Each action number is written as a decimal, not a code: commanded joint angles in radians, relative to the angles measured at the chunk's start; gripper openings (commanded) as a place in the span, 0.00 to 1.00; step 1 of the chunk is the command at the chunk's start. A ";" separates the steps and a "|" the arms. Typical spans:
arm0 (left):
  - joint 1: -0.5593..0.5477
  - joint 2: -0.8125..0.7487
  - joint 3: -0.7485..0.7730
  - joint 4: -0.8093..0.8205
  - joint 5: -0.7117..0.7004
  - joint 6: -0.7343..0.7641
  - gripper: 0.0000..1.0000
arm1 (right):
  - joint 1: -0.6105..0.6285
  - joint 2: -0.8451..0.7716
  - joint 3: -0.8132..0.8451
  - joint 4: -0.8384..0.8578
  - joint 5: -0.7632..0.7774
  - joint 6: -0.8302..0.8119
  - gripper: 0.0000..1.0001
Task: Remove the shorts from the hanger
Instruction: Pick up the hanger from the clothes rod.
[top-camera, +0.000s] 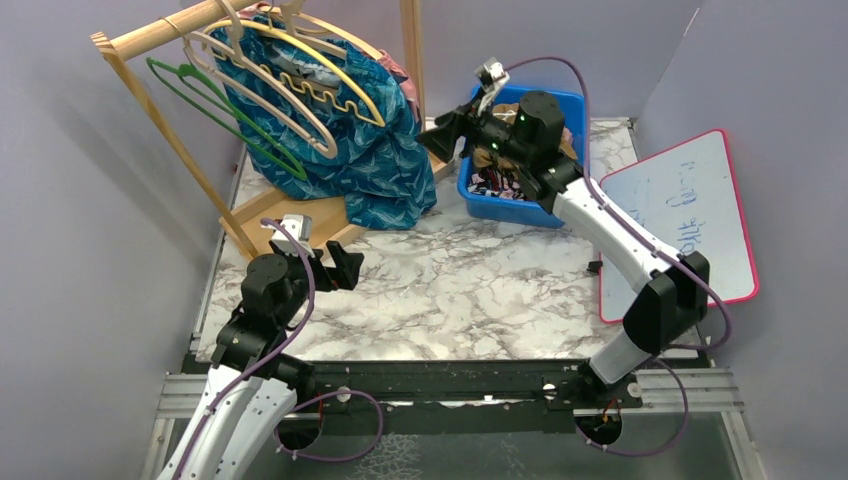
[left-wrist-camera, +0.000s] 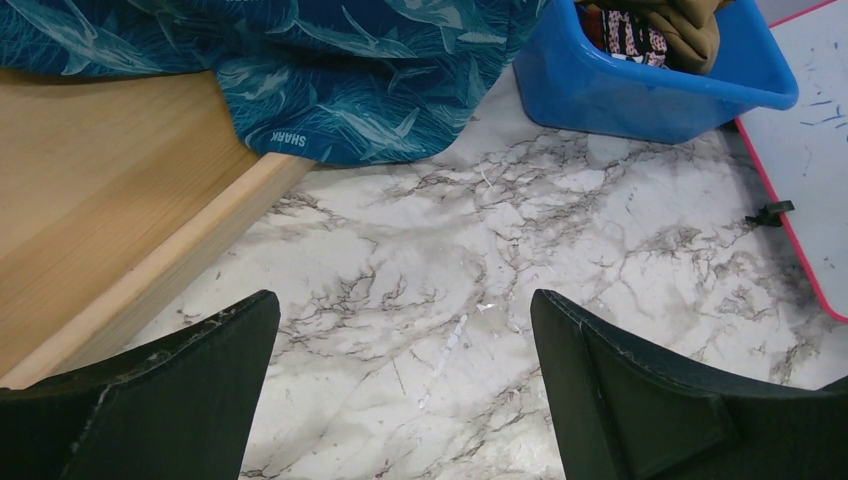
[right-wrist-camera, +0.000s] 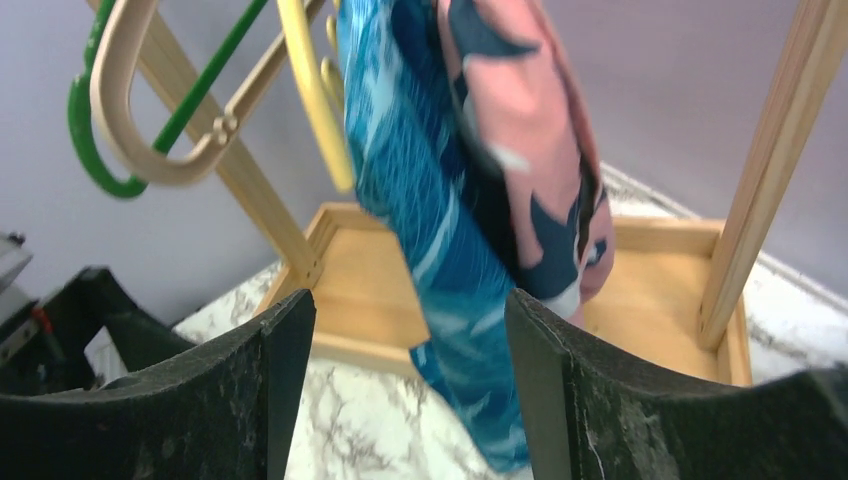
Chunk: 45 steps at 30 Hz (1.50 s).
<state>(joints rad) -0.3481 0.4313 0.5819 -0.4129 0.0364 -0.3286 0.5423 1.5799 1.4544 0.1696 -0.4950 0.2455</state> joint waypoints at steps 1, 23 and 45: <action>0.005 0.001 0.002 0.010 -0.009 0.003 0.99 | 0.012 0.099 0.173 -0.075 0.024 0.003 0.71; 0.008 -0.003 0.003 0.011 -0.003 0.005 0.99 | 0.182 0.310 0.609 -0.388 0.245 -0.234 0.45; 0.008 -0.006 0.002 0.010 -0.004 0.005 0.99 | 0.346 0.395 0.766 -0.440 0.554 -0.565 0.42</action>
<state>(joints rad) -0.3462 0.4313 0.5819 -0.4129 0.0364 -0.3286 0.8219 1.9919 2.2242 -0.2867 -0.0605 -0.1905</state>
